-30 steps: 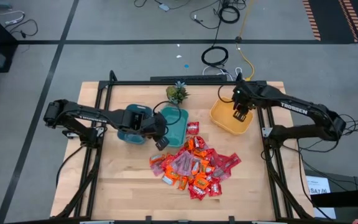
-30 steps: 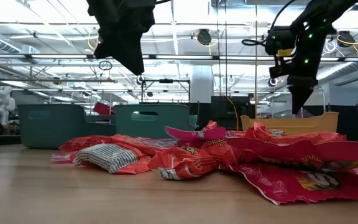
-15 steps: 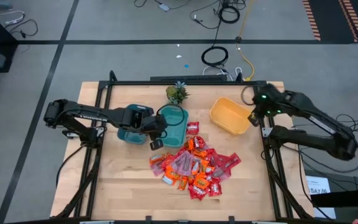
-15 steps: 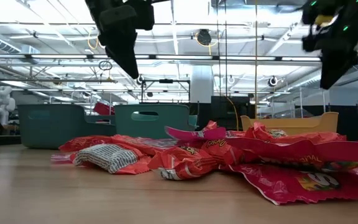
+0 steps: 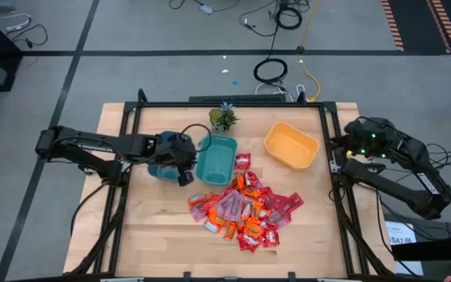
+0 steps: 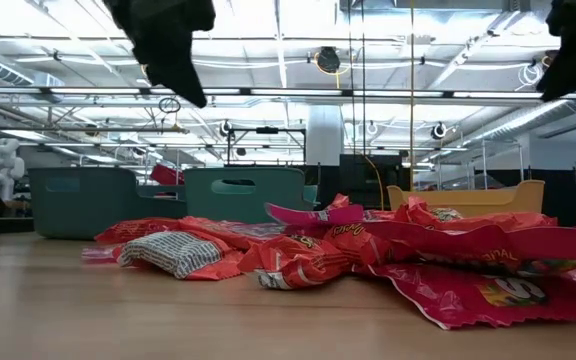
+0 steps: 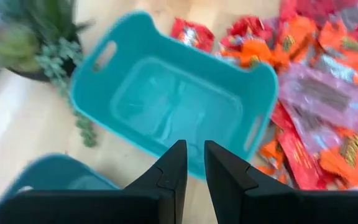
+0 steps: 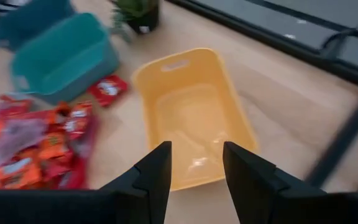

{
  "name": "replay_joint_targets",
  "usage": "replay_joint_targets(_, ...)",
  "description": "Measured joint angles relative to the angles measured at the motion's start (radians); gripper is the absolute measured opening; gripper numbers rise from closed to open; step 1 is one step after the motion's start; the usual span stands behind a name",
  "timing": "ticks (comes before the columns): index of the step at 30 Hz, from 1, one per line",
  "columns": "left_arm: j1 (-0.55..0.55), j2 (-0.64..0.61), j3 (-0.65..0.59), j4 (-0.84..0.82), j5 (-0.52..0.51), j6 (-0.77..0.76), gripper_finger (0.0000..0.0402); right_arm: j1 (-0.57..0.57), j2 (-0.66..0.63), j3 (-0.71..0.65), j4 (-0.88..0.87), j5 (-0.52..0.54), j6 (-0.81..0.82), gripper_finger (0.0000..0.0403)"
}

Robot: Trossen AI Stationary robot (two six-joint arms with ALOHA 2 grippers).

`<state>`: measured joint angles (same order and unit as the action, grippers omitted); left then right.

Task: Sort candy
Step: Adjust the blue bin

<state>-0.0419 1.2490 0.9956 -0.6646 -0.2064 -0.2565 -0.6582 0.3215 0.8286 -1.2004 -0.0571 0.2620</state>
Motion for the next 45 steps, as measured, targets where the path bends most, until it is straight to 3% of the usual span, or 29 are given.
replay_joint_targets(5,-0.024,-0.002,-0.005,0.008,0.017,0.001,0.0066,0.000,-0.007,-0.045,0.056,-0.078,0.000,0.0135)
replay_joint_targets(11,-0.037,-0.002,-0.005,0.009,0.013,-0.029,0.0066,0.000,-0.007,-0.152,0.140,-0.086,0.005,0.0135)
replay_joint_targets(18,-0.015,-0.002,-0.005,-0.095,-0.187,-0.194,0.0066,0.000,-0.007,-0.272,0.342,-0.275,0.053,0.0135)
replay_joint_targets(28,0.033,-0.003,-0.005,-0.164,-0.206,-0.287,0.0066,0.071,0.008,-0.283,0.602,-0.238,0.063,0.0135)
replay_joint_targets(34,0.070,-0.003,-0.005,-0.184,-0.202,-0.280,0.0066,0.166,0.124,-0.283,0.736,-0.168,0.044,0.0135)
replay_joint_targets(45,0.179,-0.006,-0.014,-0.296,-0.201,-0.313,0.0066,0.323,0.490,-0.270,1.075,-0.149,-0.002,0.0135)
